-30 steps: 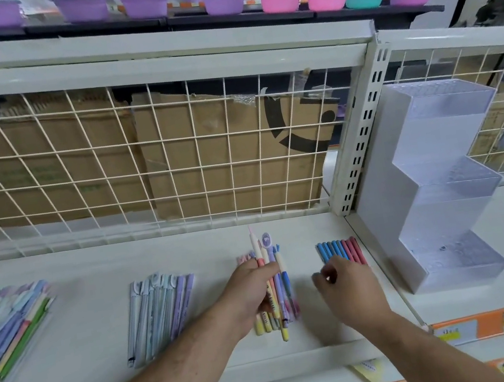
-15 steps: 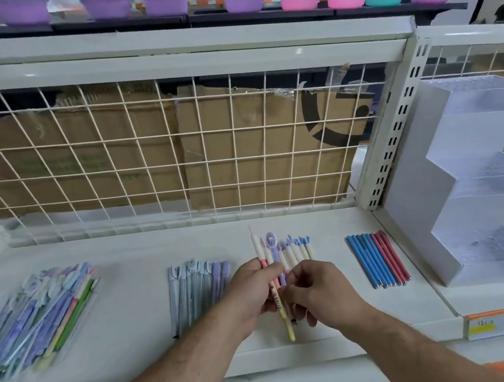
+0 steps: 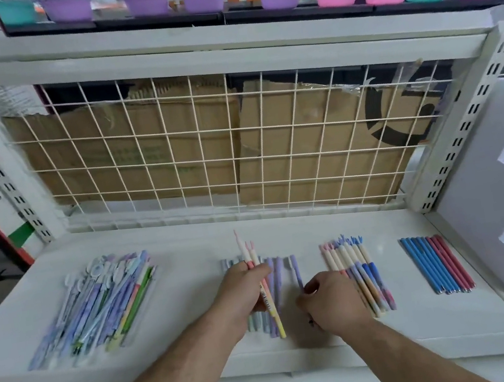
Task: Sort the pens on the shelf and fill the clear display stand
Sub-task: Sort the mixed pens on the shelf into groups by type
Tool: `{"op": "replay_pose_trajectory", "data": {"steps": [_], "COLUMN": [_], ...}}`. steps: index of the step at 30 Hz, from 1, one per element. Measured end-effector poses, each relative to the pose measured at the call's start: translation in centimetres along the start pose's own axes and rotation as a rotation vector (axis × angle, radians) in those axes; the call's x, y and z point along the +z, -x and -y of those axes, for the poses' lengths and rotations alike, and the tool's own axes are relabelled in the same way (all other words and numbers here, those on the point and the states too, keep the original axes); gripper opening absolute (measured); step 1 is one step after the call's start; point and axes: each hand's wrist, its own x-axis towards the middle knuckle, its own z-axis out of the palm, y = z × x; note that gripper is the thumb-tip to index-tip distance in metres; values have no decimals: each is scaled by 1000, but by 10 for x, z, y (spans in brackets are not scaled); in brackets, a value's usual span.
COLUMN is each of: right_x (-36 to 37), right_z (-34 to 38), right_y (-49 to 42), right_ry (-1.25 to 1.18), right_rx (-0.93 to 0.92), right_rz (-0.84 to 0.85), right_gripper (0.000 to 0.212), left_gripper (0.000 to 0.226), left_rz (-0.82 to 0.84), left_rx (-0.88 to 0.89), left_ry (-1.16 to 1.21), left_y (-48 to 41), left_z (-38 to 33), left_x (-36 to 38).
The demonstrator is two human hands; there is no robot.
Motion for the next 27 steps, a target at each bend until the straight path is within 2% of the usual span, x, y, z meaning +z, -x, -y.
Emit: {"op": "replay_pose_trajectory", "data": {"steps": [3, 8, 11, 14, 19, 22, 27], "right_x": [9, 20, 23, 20, 10, 3, -13], "right_z": [5, 13, 17, 21, 27, 22, 4], "right_y": [-2, -2, 1, 5, 19, 19, 16], "right_ry": [104, 114, 104, -5, -322, -380, -388], "right_rx": [-18, -1, 10, -52, -98, -114, -105], "right_rz": [-35, -45, -74, -120, 171, 182, 120], "right_gripper": [21, 37, 32, 23, 16, 10, 6], "left_gripper": [13, 11, 10, 9, 8, 14, 25], "left_rz": [-8, 44, 100, 136, 217, 260, 236], "left_rx": [-8, -5, 6, 14, 39, 61, 59], "left_ry": [-8, -12, 1, 5, 22, 15, -72], "left_y": [-3, -1, 2, 3, 7, 9, 7], "left_z": [2, 3, 2, -1, -5, -4, -3], "left_x": [-13, -25, -28, -26, -15, -3, 20]}}
